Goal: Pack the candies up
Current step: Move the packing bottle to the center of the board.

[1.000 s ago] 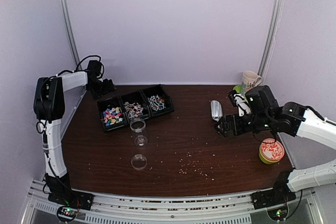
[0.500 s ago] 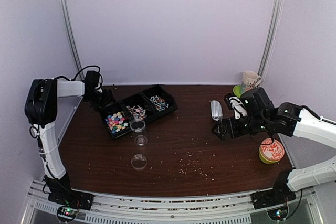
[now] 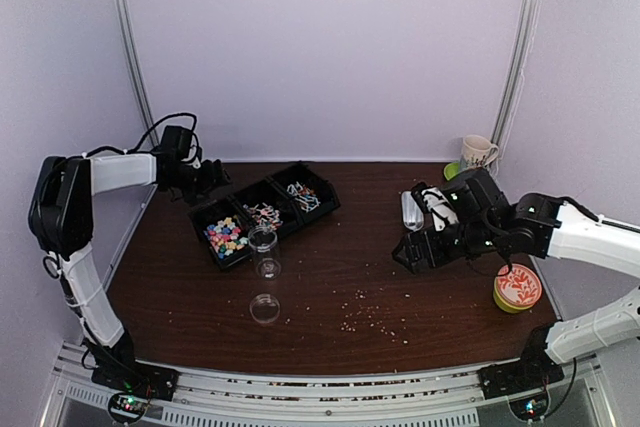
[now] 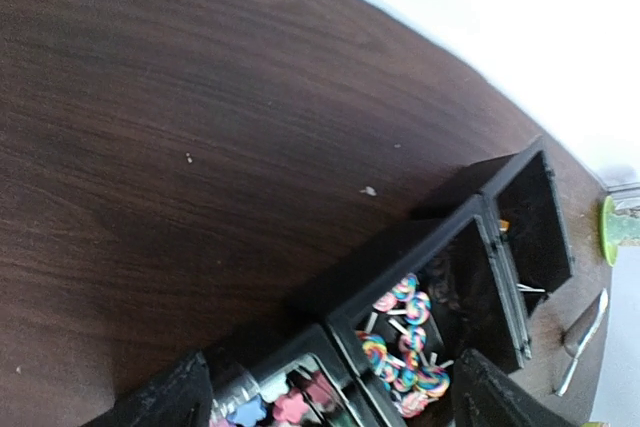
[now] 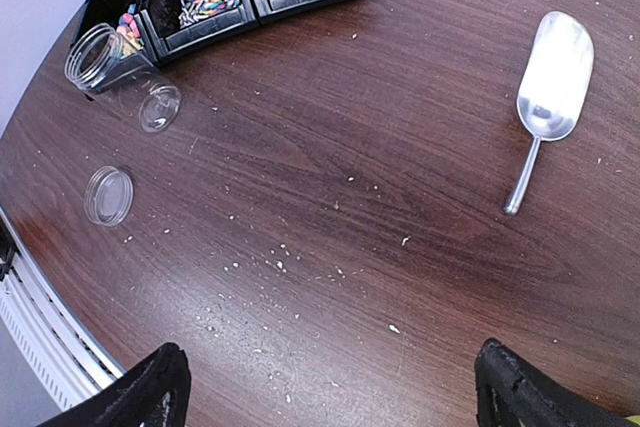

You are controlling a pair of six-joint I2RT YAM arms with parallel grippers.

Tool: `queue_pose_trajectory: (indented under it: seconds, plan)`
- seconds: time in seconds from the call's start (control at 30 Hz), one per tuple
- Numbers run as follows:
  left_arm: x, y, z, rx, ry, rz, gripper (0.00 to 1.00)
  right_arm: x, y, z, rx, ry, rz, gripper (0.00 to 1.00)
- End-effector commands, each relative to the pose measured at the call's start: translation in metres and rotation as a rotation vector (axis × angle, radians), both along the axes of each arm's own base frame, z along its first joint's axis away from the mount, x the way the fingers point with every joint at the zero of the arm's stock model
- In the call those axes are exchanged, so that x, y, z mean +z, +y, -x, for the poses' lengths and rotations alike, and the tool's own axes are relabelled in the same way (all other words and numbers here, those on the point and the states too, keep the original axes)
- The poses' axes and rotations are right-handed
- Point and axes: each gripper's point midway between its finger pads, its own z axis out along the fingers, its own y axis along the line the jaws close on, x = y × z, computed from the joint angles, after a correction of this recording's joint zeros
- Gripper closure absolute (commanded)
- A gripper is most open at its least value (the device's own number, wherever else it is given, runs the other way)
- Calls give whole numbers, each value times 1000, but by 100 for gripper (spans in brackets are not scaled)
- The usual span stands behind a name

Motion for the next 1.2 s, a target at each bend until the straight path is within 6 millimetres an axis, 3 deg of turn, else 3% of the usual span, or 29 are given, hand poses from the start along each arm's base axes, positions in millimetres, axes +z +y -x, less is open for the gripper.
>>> queue_pose_trajectory:
  seconds: [0.0,0.2,0.43,0.73,0.87,1.17]
  plan:
    - [50,-18,11,-53,-120,0,13,11,9,-3,21,-27,-17,1]
    - [75,-64,53,-210,-153,-120,6,12,7,-7,2,-40,-9,1]
    - [71,-96,101,-335,-127,-328,12,7,7,-7,11,-37,13,0]
    - [57,-99,140,-393,-95,-458,33,0,5,-7,17,-33,34,0]
    - [53,-100,147,-416,-85,-473,44,-4,5,-8,18,-29,43,0]
    - [45,-111,155,-489,-55,-482,52,-8,5,-9,20,-27,61,0]
